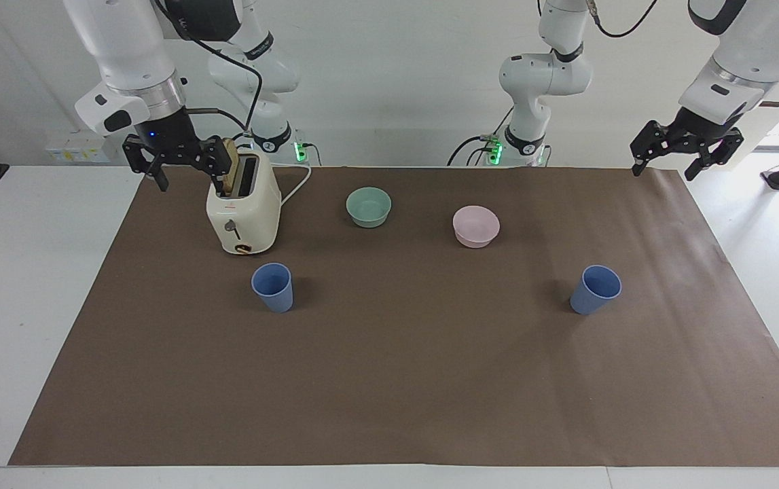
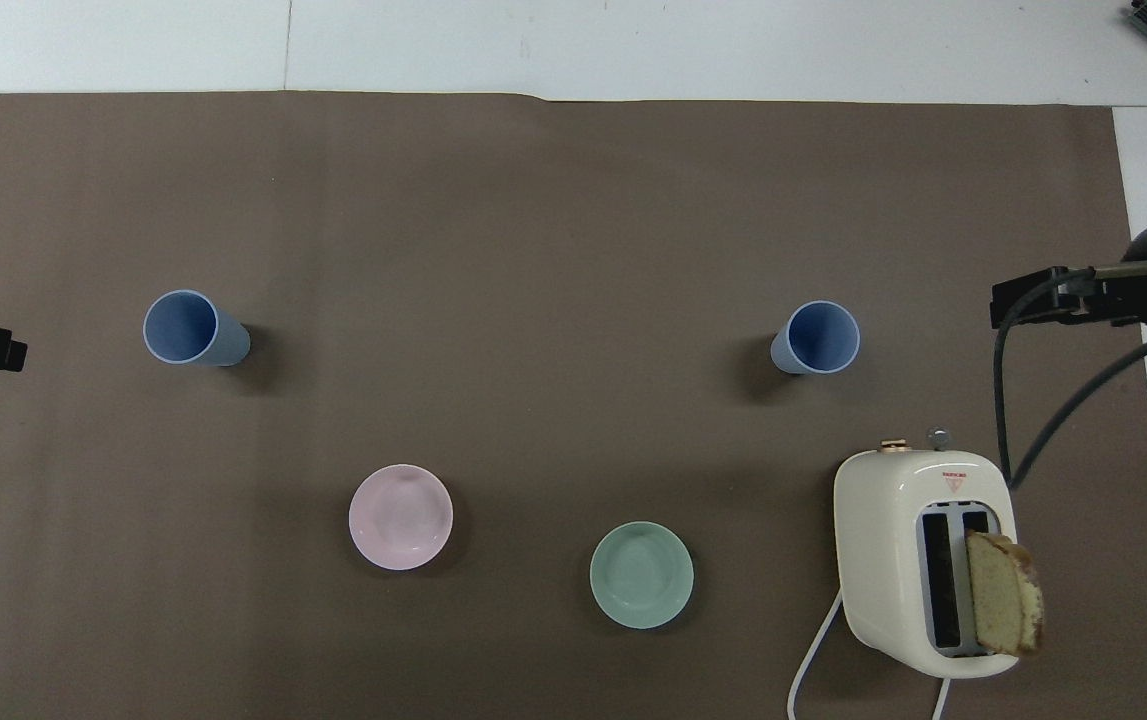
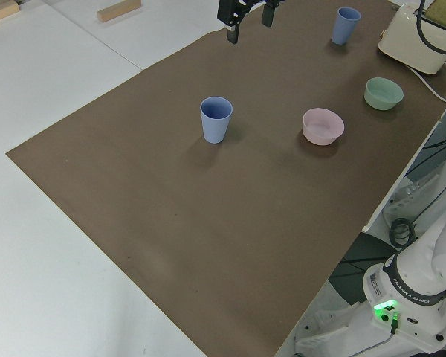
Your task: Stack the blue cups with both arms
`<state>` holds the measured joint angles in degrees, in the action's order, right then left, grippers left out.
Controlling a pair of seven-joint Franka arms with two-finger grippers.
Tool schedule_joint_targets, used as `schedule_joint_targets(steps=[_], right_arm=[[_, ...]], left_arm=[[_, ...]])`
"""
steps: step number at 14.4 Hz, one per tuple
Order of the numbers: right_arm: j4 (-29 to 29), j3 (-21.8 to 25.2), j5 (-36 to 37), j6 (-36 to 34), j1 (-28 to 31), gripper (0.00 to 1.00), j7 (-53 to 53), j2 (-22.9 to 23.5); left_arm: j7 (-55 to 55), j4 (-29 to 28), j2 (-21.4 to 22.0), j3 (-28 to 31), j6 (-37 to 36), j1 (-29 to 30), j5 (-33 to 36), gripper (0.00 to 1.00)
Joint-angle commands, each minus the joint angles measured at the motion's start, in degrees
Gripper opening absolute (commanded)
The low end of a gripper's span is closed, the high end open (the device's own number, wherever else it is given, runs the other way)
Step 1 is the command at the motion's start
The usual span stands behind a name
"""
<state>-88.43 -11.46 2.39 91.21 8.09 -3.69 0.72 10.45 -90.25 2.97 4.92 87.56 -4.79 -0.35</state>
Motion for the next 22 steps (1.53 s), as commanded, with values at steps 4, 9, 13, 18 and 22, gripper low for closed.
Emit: schedule_joint_targets(steps=[4,9,13,18,22], right_arm=[[-0.4,-0.3,-1.3,-0.1,0.9,1.0,0.9,-0.6],[-0.4,-0.3,-1.3,-0.1,0.9,1.0,0.9,-0.6],[-0.4,-0.3,-1.3,-0.1,0.9,1.0,0.9,-0.6],[-0.5,-0.3,-1.3,-0.1,0.9,1.0,0.9,-0.6],[-0.4,-0.3,-1.2,-0.1,0.9,1.0,0.9,-0.6]], left_arm=[[0.4,-1.2,0.8,0.1,1.1,0.0,0.2,1.0],[0.4,-1.2,0.8,0.1,2.3,0.0,0.2,1.0],[0.4,-1.2,0.7,0.1,2.4,0.0,0.2,1.0],[0.4,-1.2,0.5,0.1,2.7,-0.1,0.3,1.0],[1.8,-1.2,0.3,0.1,3.1,0.1,0.2,1.0]])
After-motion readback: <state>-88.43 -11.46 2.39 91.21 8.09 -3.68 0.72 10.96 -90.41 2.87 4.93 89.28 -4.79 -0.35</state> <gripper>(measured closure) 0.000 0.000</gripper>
